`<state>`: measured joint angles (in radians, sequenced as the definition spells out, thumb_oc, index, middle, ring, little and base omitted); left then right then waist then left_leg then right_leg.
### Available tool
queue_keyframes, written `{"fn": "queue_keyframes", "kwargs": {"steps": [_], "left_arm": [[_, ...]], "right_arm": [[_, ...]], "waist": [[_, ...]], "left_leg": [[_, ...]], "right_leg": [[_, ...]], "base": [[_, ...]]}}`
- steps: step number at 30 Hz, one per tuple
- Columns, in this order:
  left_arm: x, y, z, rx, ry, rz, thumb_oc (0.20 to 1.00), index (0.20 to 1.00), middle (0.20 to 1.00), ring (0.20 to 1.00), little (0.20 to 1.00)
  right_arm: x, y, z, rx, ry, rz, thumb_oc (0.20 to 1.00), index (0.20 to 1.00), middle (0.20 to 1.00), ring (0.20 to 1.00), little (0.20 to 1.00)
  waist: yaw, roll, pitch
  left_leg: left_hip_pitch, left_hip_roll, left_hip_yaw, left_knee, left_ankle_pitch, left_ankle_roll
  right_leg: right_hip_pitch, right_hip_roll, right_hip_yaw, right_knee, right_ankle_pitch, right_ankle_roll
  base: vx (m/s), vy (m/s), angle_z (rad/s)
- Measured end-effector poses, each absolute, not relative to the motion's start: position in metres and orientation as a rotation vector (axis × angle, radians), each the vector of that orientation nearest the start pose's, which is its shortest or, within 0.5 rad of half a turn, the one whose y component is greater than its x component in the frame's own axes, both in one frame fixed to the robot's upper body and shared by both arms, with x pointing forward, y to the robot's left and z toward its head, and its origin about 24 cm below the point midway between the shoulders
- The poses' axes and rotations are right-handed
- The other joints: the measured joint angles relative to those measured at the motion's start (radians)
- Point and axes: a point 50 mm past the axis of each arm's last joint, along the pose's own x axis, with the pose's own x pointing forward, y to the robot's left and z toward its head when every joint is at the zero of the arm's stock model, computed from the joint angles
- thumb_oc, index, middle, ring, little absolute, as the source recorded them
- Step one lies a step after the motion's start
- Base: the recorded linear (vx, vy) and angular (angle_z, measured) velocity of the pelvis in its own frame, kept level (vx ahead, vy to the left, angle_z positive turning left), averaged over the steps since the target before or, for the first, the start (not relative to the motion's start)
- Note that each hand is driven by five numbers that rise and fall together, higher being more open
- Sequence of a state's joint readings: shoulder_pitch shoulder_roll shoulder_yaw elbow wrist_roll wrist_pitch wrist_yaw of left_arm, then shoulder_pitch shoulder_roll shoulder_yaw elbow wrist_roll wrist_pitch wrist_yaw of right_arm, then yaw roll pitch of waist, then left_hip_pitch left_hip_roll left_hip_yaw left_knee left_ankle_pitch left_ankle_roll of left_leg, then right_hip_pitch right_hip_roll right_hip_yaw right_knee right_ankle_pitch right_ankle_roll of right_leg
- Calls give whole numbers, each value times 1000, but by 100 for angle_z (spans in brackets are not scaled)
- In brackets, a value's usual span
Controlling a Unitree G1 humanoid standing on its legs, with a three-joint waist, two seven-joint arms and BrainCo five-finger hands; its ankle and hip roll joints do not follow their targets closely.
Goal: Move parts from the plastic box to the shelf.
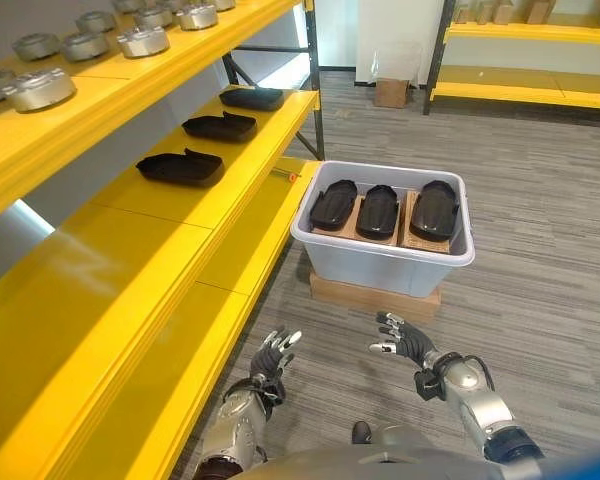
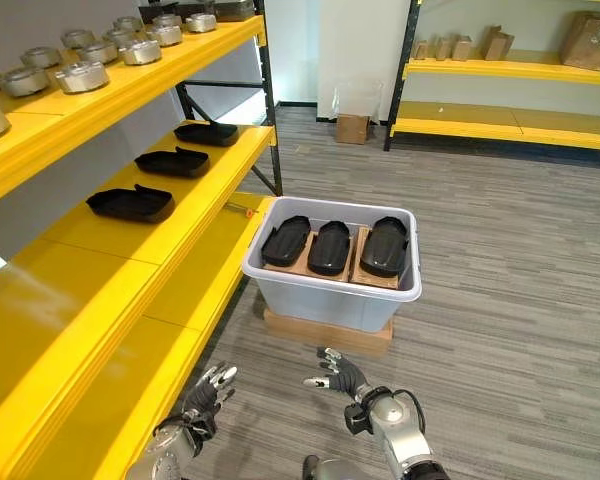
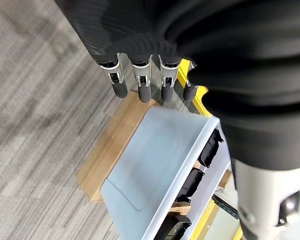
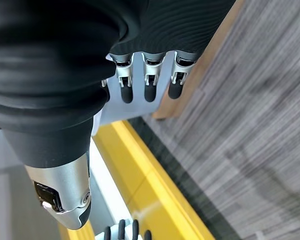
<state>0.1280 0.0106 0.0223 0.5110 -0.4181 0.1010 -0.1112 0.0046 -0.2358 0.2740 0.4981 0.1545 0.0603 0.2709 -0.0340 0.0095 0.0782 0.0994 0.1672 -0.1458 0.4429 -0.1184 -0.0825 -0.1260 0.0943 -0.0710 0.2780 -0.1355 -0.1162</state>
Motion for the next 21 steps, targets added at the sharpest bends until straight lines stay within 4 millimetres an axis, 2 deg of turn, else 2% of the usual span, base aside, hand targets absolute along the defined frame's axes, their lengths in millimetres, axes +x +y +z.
{"fn": "queue_keyframes", "kwargs": {"steps": [1, 2, 3, 4, 5, 6, 7, 8, 9, 10, 11, 12, 13, 14, 16, 17, 18, 19, 20, 21], "left_arm": [[172, 157, -101, -452, 690, 70, 1000, 1000, 1000, 1000, 1000], [175, 161, -99, -441, 680, 72, 1000, 1000, 1000, 1000, 1000], [175, 163, -99, -439, 678, 79, 1000, 1000, 1000, 1000, 1000], [172, 166, -101, -432, 689, 87, 1000, 1000, 1000, 1000, 1000], [171, 169, -101, -418, 694, 83, 1000, 1000, 1000, 1000, 1000], [163, 174, -104, -413, 711, 104, 1000, 1000, 1000, 1000, 1000], [161, 167, -106, -429, 721, 91, 1000, 1000, 1000, 1000, 1000], [163, 161, -102, -449, 693, 87, 1000, 1000, 1000, 1000, 1000], [163, 164, -100, -450, 681, 93, 1000, 1000, 1000, 1000, 1000], [163, 160, -102, -460, 695, 91, 1000, 1000, 1000, 1000, 1000], [163, 161, -102, -470, 692, 103, 1000, 1000, 1000, 1000, 1000], [161, 165, -103, -475, 692, 130, 1000, 1000, 1000, 1000, 1000], [158, 173, -103, -473, 691, 162, 1000, 1000, 1000, 1000, 1000], [161, 185, -101, -431, 680, 163, 1000, 1000, 1000, 1000, 1000], [177, 187, -92, -396, 642, 126, 1000, 1000, 1000, 1000, 1000], [185, 175, -90, -395, 632, 75, 1000, 1000, 1000, 1000, 1000], [191, 170, -87, -399, 617, 57, 1000, 1000, 1000, 1000, 1000], [195, 166, -86, -408, 611, 48, 1000, 1000, 1000, 1000, 1000], [198, 165, -84, -407, 606, 41, 1000, 1000, 1000, 1000, 1000], [202, 167, -83, -400, 597, 41, 1000, 1000, 1000, 1000, 1000]], "right_arm": [[203, -151, -80, -68, 629, 422, 1000, 1000, 1000, 1000, 1000], [202, -151, -81, -64, 634, 419, 1000, 1000, 1000, 1000, 1000], [203, -149, -81, -54, 627, 419, 1000, 1000, 1000, 1000, 1000], [205, -150, -80, -53, 624, 411, 1000, 1000, 1000, 1000, 1000], [205, -148, -79, -39, 618, 401, 1000, 1000, 1000, 1000, 1000], [205, -144, -80, -30, 618, 406, 1000, 1000, 1000, 1000, 1000], [205, -148, -81, -27, 622, 388, 1000, 1000, 1000, 1000, 1000], [213, -154, -74, -55, 595, 388, 1000, 1000, 1000, 1000, 1000], [219, -152, -69, -61, 567, 391, 1000, 1000, 1000, 1000, 1000], [221, -157, -67, -74, 561, 374, 1000, 1000, 1000, 1000, 1000], [219, -162, -69, -89, 580, 368, 1000, 1000, 1000, 1000, 1000], [217, -159, -73, -79, 598, 378, 1000, 1000, 1000, 1000, 1000], [211, -153, -76, -60, 607, 390, 1000, 1000, 1000, 1000, 1000], [204, -144, -79, -45, 613, 417, 1000, 1000, 1000, 1000, 1000], [205, -143, -78, -38, 608, 416, 1000, 1000, 1000, 1000, 1000], [204, -150, -78, -40, 612, 395, 1000, 1000, 1000, 1000, 1000], [202, -147, -77, -18, 602, 390, 1000, 1000, 1000, 1000, 1000], [206, -146, -73, -14, 582, 398, 1000, 1000, 1000, 1000, 1000], [207, -144, -73, 0, 580, 400, 1000, 1000, 1000, 1000, 1000], [206, -140, -73, 11, 580, 408, 1000, 1000, 1000, 1000, 1000]], "waist": [[8, -22, 8], [37, -45, 18], [50, -59, 29], [62, -64, 47], [66, -84, 76], [91, -96, 97], [88, -64, 107], [108, -27, 112], [123, -20, 124], [107, 16, 133], [114, 34, 157], [119, 33, 164], [121, 18, 161], [108, -26, 133], [78, -64, 120], [67, -22, 105], [49, -9, 104], [50, 6, 97], [50, 11, 95], [48, 7, 93]], "left_leg": [[-73, -11, 1, 121, 50, -2], [-199, -32, 5, 315, 205, 9], [-278, -37, 14, 422, 288, 40], [-370, -34, 35, 536, 268, 63], [-451, -47, 98, 573, 195, 73], [-493, -75, 184, 527, 154, 82], [-496, -89, 202, 338, 129, 78], [-505, -61, 210, 140, 134, 73], [-486, -67, 193, -118, 167, 12], [-481, -67, 176, -333, 177, -5], [-446, -83, 113, -532, 178, 1], [-446, -86, 108, -492, 176, 15], [-438, -89, 121, -370, 176, 35], [-403, -123, 141, -225, 177, 55], [-340, -189, 211, -229, 167, 92], [-182, -187, 221, -398, 250, 251], [-115, -178, 220, -482, 245, 216], [-115, -181, 220, -482, 244, 218], [-115, -192, 221, -482, 244, 218], [-114, -209, 217, -483, 238, 209]], "right_leg": [[17, 2, 2, -15, 6, -33], [28, -3, 10, -42, 23, -68], [32, -1, 12, -57, 31, -79], [43, 4, 9, -72, 44, -67], [75, 2, 16, -113, 55, -52], [119, -3, 29, -162, 59, 12], [113, -26, -38, -115, -14, 122], [43, -52, -26, 48, -79, 24], [43, -72, 20, 36, -79, -9], [74, -43, 27, -10, -54, 24], [131, -30, 53, -58, -30, 19], [164, -22, 62, -82, -19, 10], [218, -18, 71, -114, -20, 11], [276, -20, 93, -178, -18, 7], [287, -24, 95, -193, -17, 16], [285, 34, 94, -142, -21, 54], [223, -15, 94, -11, -123, 91], [199, -75, 103, -35, -115, 129], [189, -130, 122, -78, -87, 173], [182, -186, 136, -131, -52, 203]], "base": [[43, -211, -4], [96, -210, -13], [64, -117, -25], [122, -128, -6], [158, 46, -13], [219, 91, 8], [284, 183, -36], [249, 178, -44], [263, 202, -42], [178, 160, -35], [130, 172, -43], [90, 166, -93], [144, 284, -129], [149, 283, -111], [152, 277, -55], [169, 313, -27], [150, 270, -28], [94, 177, -12], [57, 96, 5], [58, 84, 21]]}}
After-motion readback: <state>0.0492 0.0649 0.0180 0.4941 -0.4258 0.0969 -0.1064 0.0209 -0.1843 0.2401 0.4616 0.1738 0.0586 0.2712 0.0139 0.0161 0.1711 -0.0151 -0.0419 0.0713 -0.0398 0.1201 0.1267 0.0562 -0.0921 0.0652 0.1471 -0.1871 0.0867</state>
